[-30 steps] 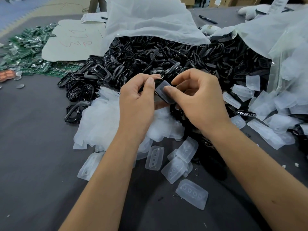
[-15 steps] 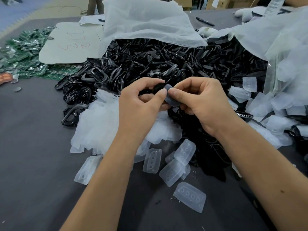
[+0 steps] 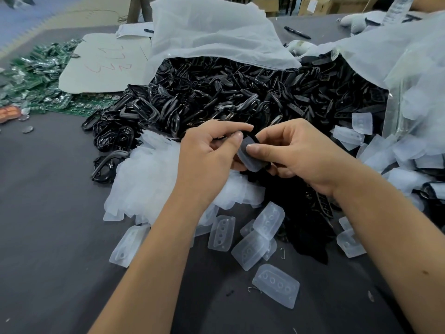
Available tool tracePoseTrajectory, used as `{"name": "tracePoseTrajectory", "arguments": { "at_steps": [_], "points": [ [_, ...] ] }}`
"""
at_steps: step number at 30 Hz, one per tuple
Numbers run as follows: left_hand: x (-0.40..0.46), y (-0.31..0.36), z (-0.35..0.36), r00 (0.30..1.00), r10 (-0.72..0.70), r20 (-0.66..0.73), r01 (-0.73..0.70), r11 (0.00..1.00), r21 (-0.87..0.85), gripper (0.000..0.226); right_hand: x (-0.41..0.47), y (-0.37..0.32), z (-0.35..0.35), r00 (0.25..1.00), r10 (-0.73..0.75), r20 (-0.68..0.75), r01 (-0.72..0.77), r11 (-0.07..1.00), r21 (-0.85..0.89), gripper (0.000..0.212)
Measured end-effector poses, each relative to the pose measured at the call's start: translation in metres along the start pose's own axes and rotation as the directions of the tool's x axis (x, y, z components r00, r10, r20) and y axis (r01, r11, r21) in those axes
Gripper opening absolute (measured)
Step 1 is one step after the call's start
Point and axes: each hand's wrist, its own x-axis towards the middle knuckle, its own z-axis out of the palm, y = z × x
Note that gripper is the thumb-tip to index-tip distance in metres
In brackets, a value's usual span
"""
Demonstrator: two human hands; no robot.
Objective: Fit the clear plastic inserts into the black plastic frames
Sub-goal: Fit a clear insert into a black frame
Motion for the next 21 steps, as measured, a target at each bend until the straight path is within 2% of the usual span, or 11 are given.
{"name": "tracePoseTrajectory", "arguments": {
  "at_steps": [7, 12, 16, 21],
  "points": [
    [0.0, 0.0, 0.001, 0.999, 0.038, 0.032, -0.04, 0.995, 0.086, 0.016, -0.002, -0.002, -0.003, 0.999, -0.001, 0.037, 0.002, 0.999, -0.043, 0.018],
    [0.001, -0.004, 0.0, 0.992, 0.057, -0.116, -0.055, 0.998, 0.014, 0.006, -0.002, -0.005, 0.006, 1.0, -0.01, 0.016, 0.008, 0.99, 0.141, 0.027],
    [0.004, -0.009, 0.0, 0.982, 0.05, -0.181, -0.048, 0.999, 0.017, 0.003, 0.001, -0.004, 0.013, 0.994, -0.035, -0.108, 0.054, 0.982, 0.179, 0.012],
    [0.003, -0.008, 0.0, 0.991, 0.03, -0.128, -0.03, 1.0, 0.0, 0.005, 0.004, 0.001, 0.012, 0.969, -0.062, -0.238, 0.096, 0.986, 0.135, 0.003]
  ]
}}
